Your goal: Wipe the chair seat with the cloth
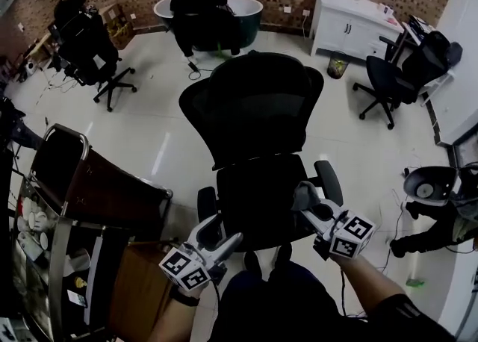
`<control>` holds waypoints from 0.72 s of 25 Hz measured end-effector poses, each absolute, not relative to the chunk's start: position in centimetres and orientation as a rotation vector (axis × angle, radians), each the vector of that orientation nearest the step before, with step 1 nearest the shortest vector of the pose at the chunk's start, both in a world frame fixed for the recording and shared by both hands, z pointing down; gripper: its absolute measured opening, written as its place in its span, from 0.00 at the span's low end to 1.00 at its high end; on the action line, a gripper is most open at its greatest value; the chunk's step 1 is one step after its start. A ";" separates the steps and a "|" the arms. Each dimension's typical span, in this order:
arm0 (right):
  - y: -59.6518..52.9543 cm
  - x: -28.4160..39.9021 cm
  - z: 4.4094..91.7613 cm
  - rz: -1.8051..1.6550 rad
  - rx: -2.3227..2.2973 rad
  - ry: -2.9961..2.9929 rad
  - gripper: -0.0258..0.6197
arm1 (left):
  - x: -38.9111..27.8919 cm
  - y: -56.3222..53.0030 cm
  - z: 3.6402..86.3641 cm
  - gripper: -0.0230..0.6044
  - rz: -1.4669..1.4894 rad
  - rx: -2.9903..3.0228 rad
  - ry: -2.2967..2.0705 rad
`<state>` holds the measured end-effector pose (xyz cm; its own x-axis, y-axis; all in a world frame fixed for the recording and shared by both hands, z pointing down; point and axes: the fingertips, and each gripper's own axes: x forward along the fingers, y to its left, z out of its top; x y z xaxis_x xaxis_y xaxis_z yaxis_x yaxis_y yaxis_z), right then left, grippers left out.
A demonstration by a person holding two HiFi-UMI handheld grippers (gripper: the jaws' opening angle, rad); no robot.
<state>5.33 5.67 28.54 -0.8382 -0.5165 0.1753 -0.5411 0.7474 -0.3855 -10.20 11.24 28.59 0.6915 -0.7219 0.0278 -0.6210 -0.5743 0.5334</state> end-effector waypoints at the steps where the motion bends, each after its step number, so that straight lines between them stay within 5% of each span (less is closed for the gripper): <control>1: 4.7 4.8 29.8 0.678 0.838 -2.867 0.09 | -10.2 10.6 29.2 0.57 -0.251 2.372 -1.040; 18: -10.7 -13.5 66.1 0.781 0.415 -2.416 0.09 | -13.9 1.5 47.7 0.57 -0.176 2.108 -1.132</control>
